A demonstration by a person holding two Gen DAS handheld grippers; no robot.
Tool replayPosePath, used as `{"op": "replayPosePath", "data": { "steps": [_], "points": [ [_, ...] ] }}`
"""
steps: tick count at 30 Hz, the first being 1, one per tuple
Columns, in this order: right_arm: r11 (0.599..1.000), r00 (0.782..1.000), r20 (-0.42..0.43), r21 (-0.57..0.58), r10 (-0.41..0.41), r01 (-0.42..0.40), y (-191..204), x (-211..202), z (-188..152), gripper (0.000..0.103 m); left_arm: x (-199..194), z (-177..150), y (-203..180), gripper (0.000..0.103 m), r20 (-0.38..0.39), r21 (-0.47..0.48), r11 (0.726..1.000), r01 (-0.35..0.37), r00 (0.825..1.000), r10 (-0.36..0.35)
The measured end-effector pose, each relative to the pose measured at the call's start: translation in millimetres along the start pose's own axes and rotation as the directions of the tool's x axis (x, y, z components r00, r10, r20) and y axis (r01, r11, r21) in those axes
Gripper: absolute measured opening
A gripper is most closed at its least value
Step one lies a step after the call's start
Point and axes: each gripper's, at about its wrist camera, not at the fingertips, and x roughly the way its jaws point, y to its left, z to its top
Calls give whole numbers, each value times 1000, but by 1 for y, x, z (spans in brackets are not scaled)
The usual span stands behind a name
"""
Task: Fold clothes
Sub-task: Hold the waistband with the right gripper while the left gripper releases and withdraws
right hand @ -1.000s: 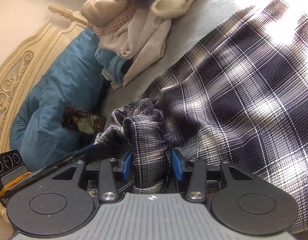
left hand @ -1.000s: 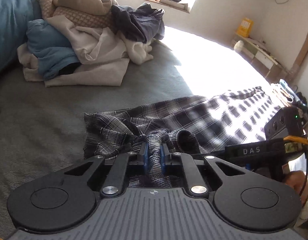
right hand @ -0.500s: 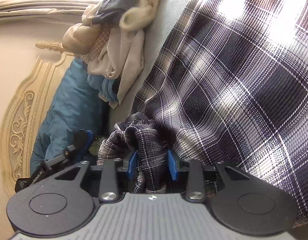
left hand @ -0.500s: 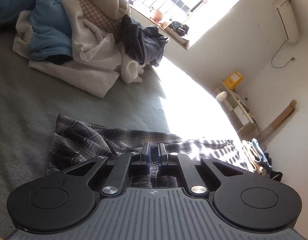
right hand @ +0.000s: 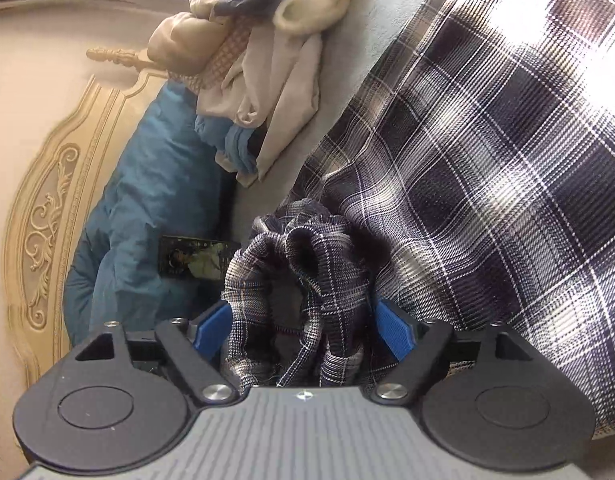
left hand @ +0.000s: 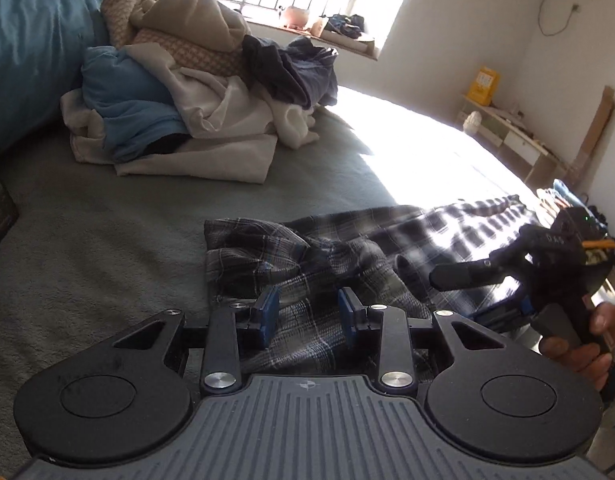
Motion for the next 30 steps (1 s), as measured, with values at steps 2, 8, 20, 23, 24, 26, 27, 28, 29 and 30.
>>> {"op": "replayPosePath", "data": {
  "steps": [2, 8, 20, 23, 24, 26, 27, 28, 29, 30],
  "points": [
    [999, 1000, -19, -30, -20, 19, 6, 4, -3, 84, 6, -4, -8, 32, -5, 25, 1000, 12, 1000, -12],
    [996, 998, -35, -71, -52, 50, 20, 15, -11, 84, 20, -13, -22, 33, -3, 46, 998, 53, 999, -53],
    [973, 980, -45, -137, -192, 185, 35, 38, -15, 68, 30, -27, -20, 67, 27, -94, 978, 185, 983, -183],
    [968, 977, -48, -149, -209, 200, 36, 39, -16, 66, 27, -28, -8, 69, 42, -177, 961, 213, 977, -209],
    [968, 976, -48, -148, -212, 203, 35, 40, -16, 65, 25, -28, -5, 69, 41, -190, 958, 213, 977, -210],
    [959, 970, -46, -168, -238, 227, 37, 41, -16, 64, 18, -29, 0, 69, 38, -199, 957, 213, 977, -209],
    [954, 967, -44, -181, -252, 241, 39, 42, -16, 63, 14, -28, 2, 69, 34, -198, 957, 211, 978, -208],
    [948, 963, -43, -193, -267, 254, 40, 43, -16, 61, 11, -27, 3, 69, 27, -194, 959, 208, 978, -206],
    [941, 959, -41, -205, -282, 268, 42, 44, -16, 54, 6, -27, 5, 69, 26, -189, 961, 202, 979, -201],
    [935, 954, -39, -218, -296, 281, 43, 45, -17, 46, 2, -27, 6, 69, 29, -183, 964, 194, 981, -192]
  ]
}}
